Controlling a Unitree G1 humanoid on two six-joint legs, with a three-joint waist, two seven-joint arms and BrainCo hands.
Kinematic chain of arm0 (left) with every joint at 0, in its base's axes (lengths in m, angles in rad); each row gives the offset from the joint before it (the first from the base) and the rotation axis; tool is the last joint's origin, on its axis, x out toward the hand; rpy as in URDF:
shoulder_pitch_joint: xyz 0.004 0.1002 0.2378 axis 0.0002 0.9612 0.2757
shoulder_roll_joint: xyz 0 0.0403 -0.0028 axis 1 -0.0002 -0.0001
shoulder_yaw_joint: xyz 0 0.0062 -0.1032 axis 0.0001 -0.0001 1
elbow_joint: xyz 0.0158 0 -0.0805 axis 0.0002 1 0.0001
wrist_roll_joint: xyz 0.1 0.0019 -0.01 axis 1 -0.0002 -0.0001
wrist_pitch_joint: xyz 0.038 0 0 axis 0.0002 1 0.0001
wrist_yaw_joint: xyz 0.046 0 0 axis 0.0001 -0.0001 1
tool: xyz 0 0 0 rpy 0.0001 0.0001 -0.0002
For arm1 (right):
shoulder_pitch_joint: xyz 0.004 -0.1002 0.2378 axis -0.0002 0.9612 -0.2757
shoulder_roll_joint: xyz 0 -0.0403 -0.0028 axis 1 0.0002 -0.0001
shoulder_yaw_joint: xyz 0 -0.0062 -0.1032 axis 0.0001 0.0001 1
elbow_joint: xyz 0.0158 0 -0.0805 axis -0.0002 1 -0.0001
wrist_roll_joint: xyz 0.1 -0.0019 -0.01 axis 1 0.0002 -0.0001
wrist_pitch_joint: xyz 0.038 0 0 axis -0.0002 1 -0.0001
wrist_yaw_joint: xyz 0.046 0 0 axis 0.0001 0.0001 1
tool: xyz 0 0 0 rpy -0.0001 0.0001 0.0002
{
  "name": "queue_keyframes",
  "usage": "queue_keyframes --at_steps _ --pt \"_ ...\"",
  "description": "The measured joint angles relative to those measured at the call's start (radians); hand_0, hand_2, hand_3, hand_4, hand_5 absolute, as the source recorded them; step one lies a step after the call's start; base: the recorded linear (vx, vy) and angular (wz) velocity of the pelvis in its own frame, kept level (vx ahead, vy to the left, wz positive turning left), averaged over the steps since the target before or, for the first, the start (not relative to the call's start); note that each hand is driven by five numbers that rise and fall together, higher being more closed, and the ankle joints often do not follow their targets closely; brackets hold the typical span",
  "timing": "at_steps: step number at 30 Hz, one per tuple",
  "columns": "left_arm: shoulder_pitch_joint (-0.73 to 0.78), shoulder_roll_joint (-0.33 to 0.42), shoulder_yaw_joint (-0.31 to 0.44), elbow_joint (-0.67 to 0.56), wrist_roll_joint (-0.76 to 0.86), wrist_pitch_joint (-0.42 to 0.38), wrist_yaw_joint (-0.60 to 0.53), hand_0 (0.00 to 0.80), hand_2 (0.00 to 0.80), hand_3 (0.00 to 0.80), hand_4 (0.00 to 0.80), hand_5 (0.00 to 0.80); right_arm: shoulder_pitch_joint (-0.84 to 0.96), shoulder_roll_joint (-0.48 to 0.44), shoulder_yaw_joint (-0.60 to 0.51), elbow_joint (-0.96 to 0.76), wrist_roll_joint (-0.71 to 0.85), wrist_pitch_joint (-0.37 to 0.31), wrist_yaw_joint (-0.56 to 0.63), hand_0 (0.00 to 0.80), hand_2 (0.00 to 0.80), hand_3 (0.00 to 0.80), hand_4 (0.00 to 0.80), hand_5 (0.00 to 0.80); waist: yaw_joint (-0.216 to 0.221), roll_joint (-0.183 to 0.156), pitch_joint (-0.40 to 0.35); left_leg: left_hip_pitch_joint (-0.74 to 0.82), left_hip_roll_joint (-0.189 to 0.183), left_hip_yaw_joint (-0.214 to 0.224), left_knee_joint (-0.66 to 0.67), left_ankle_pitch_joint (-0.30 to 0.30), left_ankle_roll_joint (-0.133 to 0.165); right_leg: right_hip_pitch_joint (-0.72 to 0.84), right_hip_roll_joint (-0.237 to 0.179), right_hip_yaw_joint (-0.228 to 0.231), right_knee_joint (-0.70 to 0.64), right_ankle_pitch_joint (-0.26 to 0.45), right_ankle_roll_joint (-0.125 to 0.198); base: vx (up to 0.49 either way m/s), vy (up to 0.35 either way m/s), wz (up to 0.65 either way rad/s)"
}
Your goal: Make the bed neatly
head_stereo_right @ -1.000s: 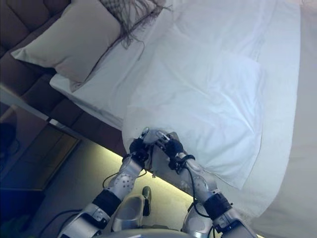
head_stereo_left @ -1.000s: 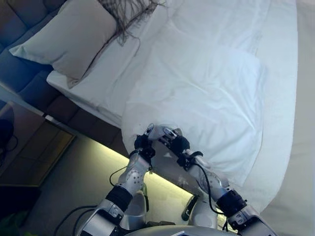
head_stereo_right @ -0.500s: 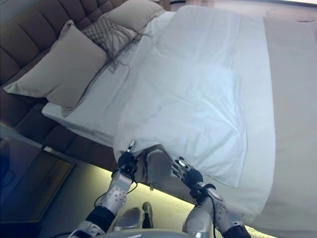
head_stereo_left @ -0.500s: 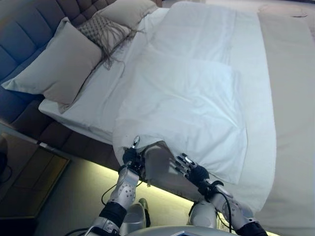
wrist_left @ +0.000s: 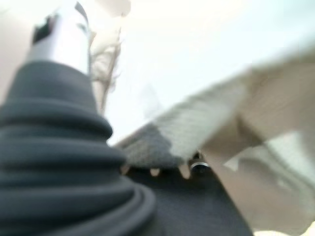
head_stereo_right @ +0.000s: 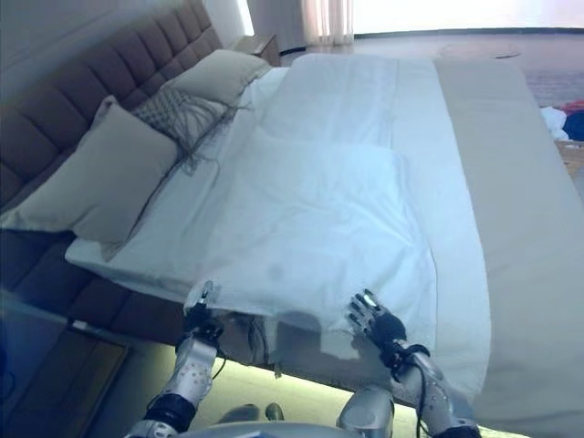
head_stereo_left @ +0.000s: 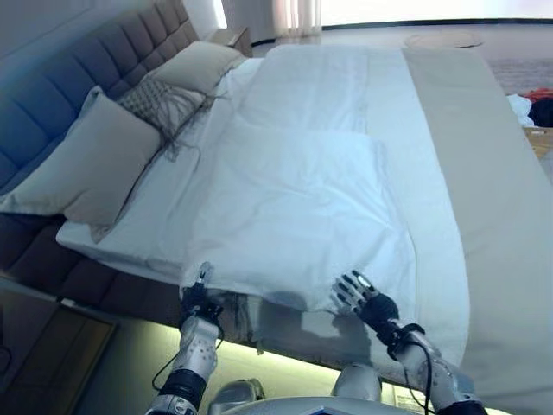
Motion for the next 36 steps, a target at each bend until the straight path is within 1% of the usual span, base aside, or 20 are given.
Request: queue_keyframes --at_steps 2,5,8,11,14,17,19,20,22,24,26,27,29,31,34,36 --pt "0.007 0.0 0.03 0.042 0.0 0.0 0.006 0.0 0.0 0.0 0.0 0.0 0.015 -0.011 -0.025 0.0 -0.022 0.016 0.015 0.0 0.0 0.0 0.0 0.0 -0.001 0.024 -0.016 0.014 -0.009 0.002 -0.017 0.002 0.002 0.002 -0.006 0.005 0.003 -0.005 0.005 0.106 0.175 -0.05" --pt "0.032 0.001 0.098 0.089 0.001 0.0 0.003 0.0 0.0 0.0 0.0 0.0 0.021 -0.03 -0.041 0.0 -0.051 0.041 0.037 0.0 0.0 0.0 0.0 0.0 -0.023 0.053 -0.034 0.031 -0.023 0.002 -0.037 0.007 0.006 0.009 -0.017 0.007 0.005 -0.008 0.011 0.092 0.176 0.0" --pt "0.042 0.004 0.152 0.134 0.001 0.0 0.0 0.0 0.0 0.0 0.0 0.0 0.037 -0.045 -0.044 0.0 -0.076 0.059 0.048 0.0 0.0 0.0 0.0 0.0 -0.025 0.07 -0.045 0.053 -0.035 0.001 -0.054 0.009 0.008 0.019 -0.028 0.011 0.012 -0.02 0.021 0.061 0.18 -0.01" --pt "0.046 0.009 0.215 0.184 0.0 0.0 -0.014 0.0 0.0 0.0 0.0 0.0 0.047 -0.06 -0.053 0.0 -0.083 0.074 0.055 0.0 0.0 0.0 0.0 0.0 -0.026 0.091 -0.058 0.054 -0.045 0.0 -0.065 0.011 0.011 0.016 -0.037 0.013 0.013 -0.024 0.022 0.034 0.16 0.03" --pt "0.062 0.025 0.24 0.224 0.002 0.0 -0.029 0.0 0.0 0.0 0.0 0.0 0.054 -0.071 -0.068 0.0 -0.094 0.078 0.056 0.0 0.0 0.0 0.0 0.0 -0.027 0.104 -0.067 0.055 -0.053 -0.003 -0.071 0.011 0.011 0.014 -0.046 0.013 0.018 -0.027 0.027 0.001 0.152 0.04" --pt "0.076 0.051 0.265 0.233 0.021 0.007 -0.046 0.0 0.0 0.0 0.0 0.0 0.054 -0.079 -0.075 -0.006 -0.094 0.084 0.056 0.0 0.0 0.0 0.0 0.0 -0.027 0.117 -0.075 0.048 -0.056 -0.003 -0.079 0.012 0.013 0.002 -0.048 0.016 0.02 -0.028 0.028 -0.038 0.131 0.0" --pt "0.076 0.074 0.301 0.244 0.023 0.029 -0.064 0.0 0.0 0.0 0.0 0.0 0.054 -0.092 -0.076 -0.007 -0.094 0.092 0.056 0.0 0.0 0.0 0.0 0.0 -0.031 0.129 -0.075 0.049 -0.061 -0.003 -0.097 0.02 0.016 -0.002 -0.049 0.018 0.021 -0.029 0.03 -0.04 0.099 -0.01" --pt "0.076 0.088 0.304 0.254 0.023 0.036 -0.068 0.0 0.0 0.0 0.0 0.0 0.054 -0.101 -0.076 -0.007 -0.094 0.095 0.056 0.0 0.0 0.0 0.0 0.0 -0.034 0.136 -0.076 0.048 -0.061 -0.003 -0.101 0.02 0.016 -0.002 -0.049 0.019 0.022 -0.031 0.031 -0.037 0.09 0.03" --pt "0.074 0.124 0.344 0.263 0.028 0.074 -0.083 0.0 0.0 0.0 0.0 0.0 0.054 -0.115 -0.076 -0.01 -0.094 0.097 0.056 0.0 0.0 0.0 0.0 0.0 -0.048 0.143 -0.076 0.05 -0.07 -0.007 -0.11 0.024 0.015 -0.008 -0.061 0.019 0.037 -0.039 0.039 -0.032 0.082 0.05" --pt "0.065 0.173 0.379 0.276 0.033 0.115 -0.104 0.0 0.0 0.0 0.0 0.0 0.058 -0.126 -0.075 -0.023 -0.094 0.097 0.055 0.0 0.0 0.0 0.0 0.0 -0.05 0.15 -0.078 0.05 -0.071 -0.008 -0.114 0.025 0.014 -0.013 -0.062 0.02 0.042 -0.041 0.036 -0.015 0.05 0.0" --pt "0.05 0.225 0.393 0.299 0.042 0.149 -0.12 0.0 0.0 0.0 0.0 0.0 0.063 -0.13 -0.075 -0.042 -0.093 0.096 0.055 0.0 0.0 0.0 0.0 0.0 -0.049 0.158 -0.083 0.049 -0.071 -0.015 -0.116 0.029 0.013 -0.021 -0.062 0.02 0.046 -0.044 0.036 -0.009 0.033 0.0" --pt "0.04 0.255 0.402 0.312 0.046 0.175 -0.13 0.0 0.0 0.0 0.0 0.0 0.064 -0.131 -0.075 -0.042 -0.093 0.095 0.055 0.0 0.0 0.0 0.0 0.0 -0.049 0.158 -0.084 0.051 -0.071 -0.026 -0.123 0.036 0.013 -0.022 -0.061 0.02 0.046 -0.045 0.035 0.0 0.0 0.0" --pt "0.02 0.309 0.411 0.338 0.058 0.207 -0.137 0.0 0.0 0.0 0.0 0.0 0.065 -0.139 -0.075 -0.042 -0.093 0.093 0.054 0.0 0.0 0.0 0.0 0.0 -0.049 0.158 -0.084 0.05 -0.071 -0.027 -0.131 0.043 0.012 -0.026 -0.059 0.019 0.046 -0.046 0.034 0.0 0.0 0.0" --pt "0.011 0.336 0.413 0.34 0.06 0.22 -0.138 0.0 0.0 0.0 0.0 0.0 0.068 -0.144 -0.075 -0.042 -0.093 0.092 0.054 0.0 0.0 0.0 0.0 0.0 -0.05 0.159 -0.085 0.051 -0.071 -0.027 -0.137 0.045 0.011 -0.028 -0.058 0.019 0.045 -0.046 0.034 0.0 0.0 0.0" --pt "-0.01 0.389 0.419 0.372 0.08 0.265 -0.137 0.0 0.0 0.0 0.0 0.0 0.07 -0.145 -0.075 -0.042 -0.093 0.089 0.052 0.0 0.0 0.0 0.0 0.0 -0.05 0.157 -0.085 0.05 -0.071 -0.027 -0.143 0.046 0.008 -0.032 -0.057 0.02 0.044 -0.046 0.034 0.0 0.0 0.0" --pt "-0.023 0.413 0.453 0.404 0.081 0.288 -0.134 0.0 0.0 0.0 0.0 0.0 0.07 -0.145 -0.075 -0.042 -0.092 0.082 0.051 0.0 0.0 0.0 0.0 0.0 -0.051 0.155 -0.085 0.049 -0.071 -0.027 -0.145 0.046 0.008 -0.037 -0.056 0.022 0.044 -0.046 0.035 -0.018 0.008 -0.03"
